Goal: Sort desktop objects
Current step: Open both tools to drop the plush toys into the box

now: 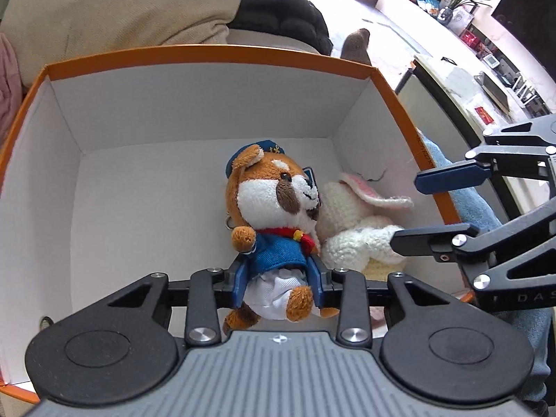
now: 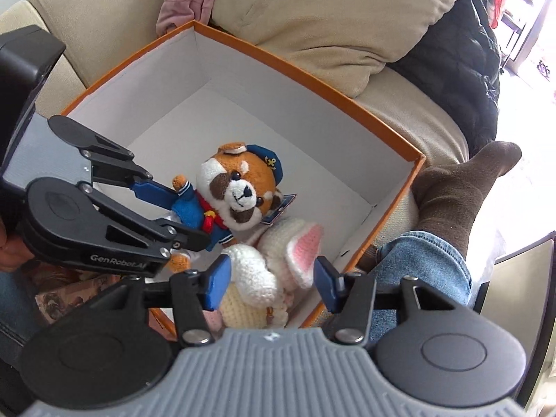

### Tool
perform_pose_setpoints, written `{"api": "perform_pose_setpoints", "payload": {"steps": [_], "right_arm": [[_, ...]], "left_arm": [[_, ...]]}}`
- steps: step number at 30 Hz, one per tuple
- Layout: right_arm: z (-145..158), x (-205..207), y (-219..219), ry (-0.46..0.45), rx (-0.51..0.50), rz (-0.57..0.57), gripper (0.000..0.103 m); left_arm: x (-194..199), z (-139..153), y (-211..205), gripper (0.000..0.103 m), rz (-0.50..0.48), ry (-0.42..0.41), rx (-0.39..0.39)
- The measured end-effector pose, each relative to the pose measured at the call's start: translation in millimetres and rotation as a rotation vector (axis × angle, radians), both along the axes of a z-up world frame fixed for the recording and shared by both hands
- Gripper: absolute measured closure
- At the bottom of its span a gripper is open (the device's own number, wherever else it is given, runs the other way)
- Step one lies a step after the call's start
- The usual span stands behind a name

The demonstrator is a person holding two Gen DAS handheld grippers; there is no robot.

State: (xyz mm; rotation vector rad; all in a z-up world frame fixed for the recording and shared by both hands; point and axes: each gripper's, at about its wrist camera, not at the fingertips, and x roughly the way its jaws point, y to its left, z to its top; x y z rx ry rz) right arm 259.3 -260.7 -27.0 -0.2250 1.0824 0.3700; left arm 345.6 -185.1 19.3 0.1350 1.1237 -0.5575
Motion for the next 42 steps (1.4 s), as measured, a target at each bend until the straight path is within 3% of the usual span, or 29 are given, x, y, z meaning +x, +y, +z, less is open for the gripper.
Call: {"api": "perform_pose_setpoints", "payload": {"steps": [5,7,8,13,15,19,25,28,32,37,39,42], "right_arm": [[4.9,-8.6,-6.6,-0.022,0.027,-0.006,0.052],[6.3,-9.4,-8.1,-0.027,0.034,-0.008,0.052],[6.5,-7.8,-8.3,-0.029,0.036,-0.009,0.052],[8.1,-5.8,-8.8,-0.055,0.026,-0.005,0.053],[8.9,-5.8,-10.4,-0.062,0.025,0.002,0.053],[11.1,-5.0,-14.7,-0.076,0.039,-0.01,0.053],[15.5,-9.2,-18.4,-0.098,0.065,-0.027,0.053],[20.7,-13.2,-22.9,-0.122,0.073,-0.051,0.053],[29.2,-26.0,-33.1,-0.17,0.095,-0.111,0.053],[24.4,-42.0,-41.9,-0.165,0.119,-0.188,0.053],[19.1,-48.1,-42.1,-0.152,0.135,-0.203,0.053],[11.3,-53.3,-40.0,-0.134,0.15,-0.22,0.054]], "left_arm": [[-10.5,18.0,-10.0,0.065,-0.018,-0.168,0.166],[-12.8,11.2,-28.9,0.065,-0.088,-0.16,0.286],[-14.4,6.7,-33.3,0.065,-0.109,-0.15,0.304],[-9.3,0.2,-39.0,0.065,-0.138,-0.042,0.168],[-6.3,-2.8,-42.9,0.065,-0.155,-0.027,0.182],[3.1,-12.3,-32.3,0.062,-0.166,0.047,0.125],[-3.7,-0.9,-3.0,0.045,-0.121,0.041,0.025],[-17.1,20.0,13.0,0.043,-0.102,-0.024,0.01],[-40.5,61.5,45.6,0.043,-0.018,-0.194,-0.004],[-49.0,83.8,89.7,0.043,0.245,-0.406,0.147],[-43.6,81.6,109.4,0.043,0.326,-0.394,0.176],[-32.4,70.7,132.3,0.043,0.374,-0.307,0.142]]}}
